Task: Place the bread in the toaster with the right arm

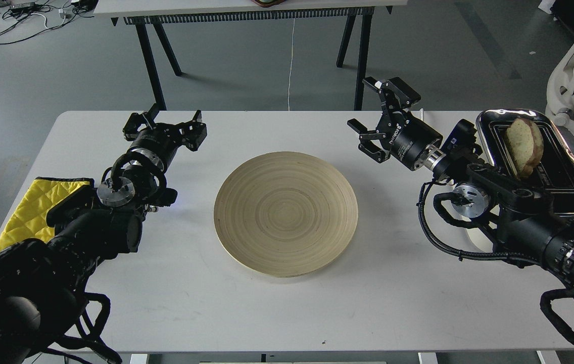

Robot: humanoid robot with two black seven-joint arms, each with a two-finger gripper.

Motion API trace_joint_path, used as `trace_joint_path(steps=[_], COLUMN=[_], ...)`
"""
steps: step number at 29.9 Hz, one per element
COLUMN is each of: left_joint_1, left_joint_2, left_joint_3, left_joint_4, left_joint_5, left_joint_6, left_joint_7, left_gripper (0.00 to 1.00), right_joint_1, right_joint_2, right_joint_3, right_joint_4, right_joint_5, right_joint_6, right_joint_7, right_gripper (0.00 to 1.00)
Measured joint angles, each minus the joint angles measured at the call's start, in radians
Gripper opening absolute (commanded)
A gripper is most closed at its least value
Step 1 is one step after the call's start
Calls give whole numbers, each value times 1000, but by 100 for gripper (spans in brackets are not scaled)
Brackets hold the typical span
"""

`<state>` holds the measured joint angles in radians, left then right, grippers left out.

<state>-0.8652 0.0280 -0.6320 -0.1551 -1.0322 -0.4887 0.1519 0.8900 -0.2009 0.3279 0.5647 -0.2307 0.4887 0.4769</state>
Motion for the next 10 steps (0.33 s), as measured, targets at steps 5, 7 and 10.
trace_joint_path(steps=[5, 7, 10], left_joint_1=[0, 0, 0], left_joint_2=[1, 1, 1], left_joint_3=[0, 0, 0], left_joint_4=[0, 0, 0], left_joint_5=[0, 0, 0], left_joint_6=[0, 0, 0], left_joint_7=[0, 0, 0], left_gripper=[100, 100, 100], right_joint_1=[0, 0, -4], right_joint_2=[0, 1, 2], right_joint_3=[-5, -7, -10], right_joint_4=[0, 0, 0], right_joint_5=[-1, -1, -1], right_joint_6=[0, 0, 0], right_joint_7=[-1, -1, -1], right_gripper=[98, 98, 98])
